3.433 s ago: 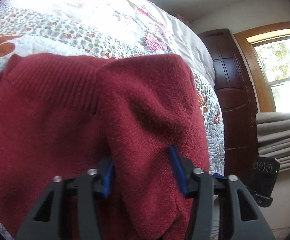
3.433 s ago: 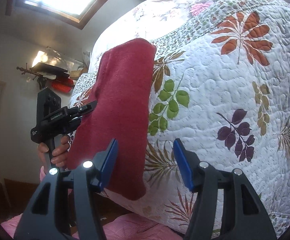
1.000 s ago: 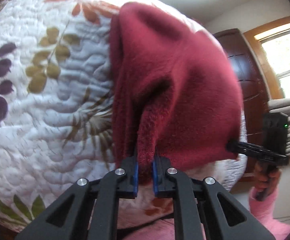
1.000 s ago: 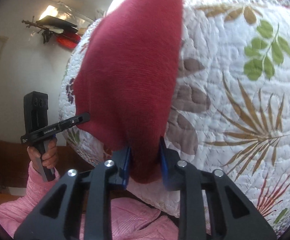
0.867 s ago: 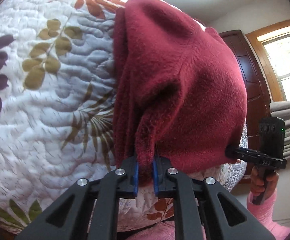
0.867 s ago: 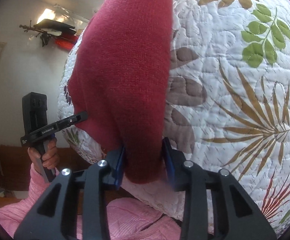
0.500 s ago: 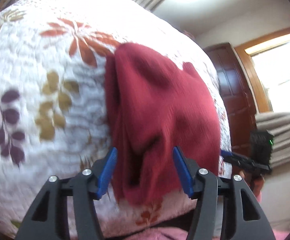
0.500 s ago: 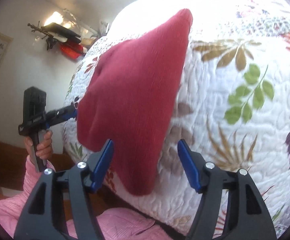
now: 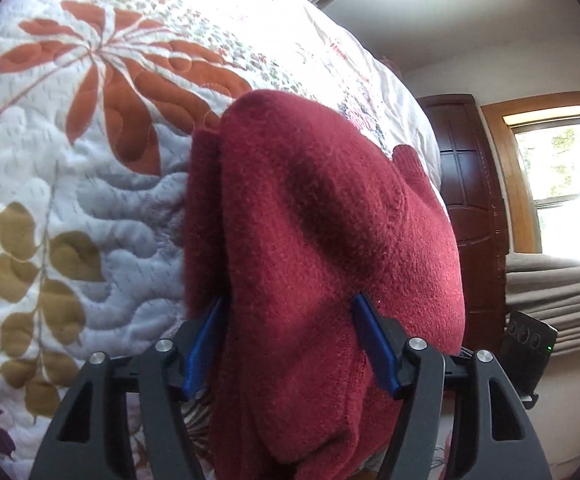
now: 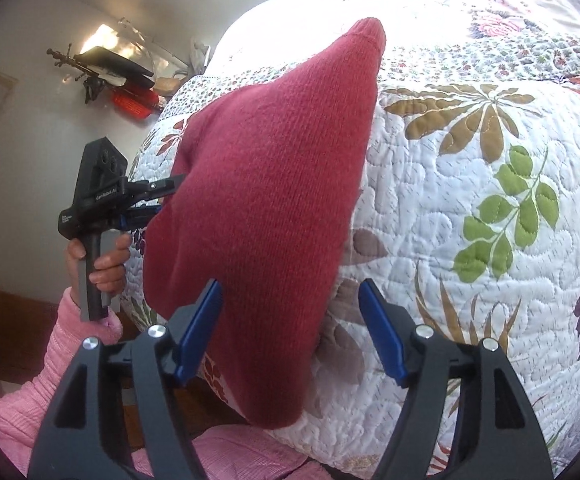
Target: Fold small clothes
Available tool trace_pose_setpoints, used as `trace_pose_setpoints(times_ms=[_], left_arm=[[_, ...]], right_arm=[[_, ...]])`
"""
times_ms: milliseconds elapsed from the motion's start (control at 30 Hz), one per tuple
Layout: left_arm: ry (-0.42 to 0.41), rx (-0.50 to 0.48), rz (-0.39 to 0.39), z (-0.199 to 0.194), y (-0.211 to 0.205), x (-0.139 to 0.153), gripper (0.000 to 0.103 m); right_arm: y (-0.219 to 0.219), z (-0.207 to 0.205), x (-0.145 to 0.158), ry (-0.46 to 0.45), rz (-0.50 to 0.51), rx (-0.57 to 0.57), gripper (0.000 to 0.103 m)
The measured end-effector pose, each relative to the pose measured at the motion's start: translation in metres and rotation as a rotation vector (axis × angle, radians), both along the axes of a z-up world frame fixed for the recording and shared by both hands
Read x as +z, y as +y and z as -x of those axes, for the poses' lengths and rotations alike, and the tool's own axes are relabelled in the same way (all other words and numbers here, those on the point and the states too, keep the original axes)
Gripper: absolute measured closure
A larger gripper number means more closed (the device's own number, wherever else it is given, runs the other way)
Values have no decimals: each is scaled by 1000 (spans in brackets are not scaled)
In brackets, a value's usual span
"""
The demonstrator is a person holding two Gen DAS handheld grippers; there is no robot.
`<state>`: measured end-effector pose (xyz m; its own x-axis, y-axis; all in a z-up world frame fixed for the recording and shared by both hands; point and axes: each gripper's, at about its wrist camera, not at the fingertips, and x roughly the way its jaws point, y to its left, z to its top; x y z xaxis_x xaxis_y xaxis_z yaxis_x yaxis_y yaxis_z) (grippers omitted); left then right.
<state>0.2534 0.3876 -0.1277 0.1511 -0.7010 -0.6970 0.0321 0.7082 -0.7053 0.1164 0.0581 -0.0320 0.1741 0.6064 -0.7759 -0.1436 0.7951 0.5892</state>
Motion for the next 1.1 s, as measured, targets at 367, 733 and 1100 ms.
trace_pose_setpoints(times_ms=[367, 733, 1100], left_arm=[[-14, -65, 112, 17, 25, -11, 31], [43, -134, 244, -14, -5, -35, 26], [-58, -117, 238, 8, -7, -11, 65]], right_arm=[[9, -18, -9, 19, -26, 26, 26], [25, -43, -21, 54, -84, 26, 19], [10, -41, -16, 26, -205, 22, 51]])
